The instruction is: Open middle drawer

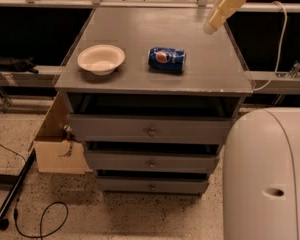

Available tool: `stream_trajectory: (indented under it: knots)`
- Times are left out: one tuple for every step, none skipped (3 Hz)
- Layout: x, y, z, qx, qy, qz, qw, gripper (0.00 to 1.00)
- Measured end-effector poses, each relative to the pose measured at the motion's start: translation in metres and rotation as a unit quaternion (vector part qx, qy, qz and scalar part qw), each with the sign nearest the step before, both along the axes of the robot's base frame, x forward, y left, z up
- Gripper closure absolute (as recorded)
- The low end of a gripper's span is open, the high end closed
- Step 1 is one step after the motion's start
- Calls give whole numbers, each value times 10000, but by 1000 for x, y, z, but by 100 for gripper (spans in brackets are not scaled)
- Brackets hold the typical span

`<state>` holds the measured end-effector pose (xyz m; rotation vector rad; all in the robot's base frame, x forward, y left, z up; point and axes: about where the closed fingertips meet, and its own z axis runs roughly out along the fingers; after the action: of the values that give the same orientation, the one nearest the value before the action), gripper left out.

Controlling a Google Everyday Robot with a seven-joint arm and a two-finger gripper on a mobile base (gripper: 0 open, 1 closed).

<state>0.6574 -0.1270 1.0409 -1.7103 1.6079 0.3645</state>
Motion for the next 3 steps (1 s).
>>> stream_trajectory:
  knots:
    - [4, -12, 27, -378, -739, -36, 9965, 0]
    - [12, -10, 29, -303, -823, -109, 9961, 0]
    - [1, -16, 33, -287, -736, -128, 9968, 0]
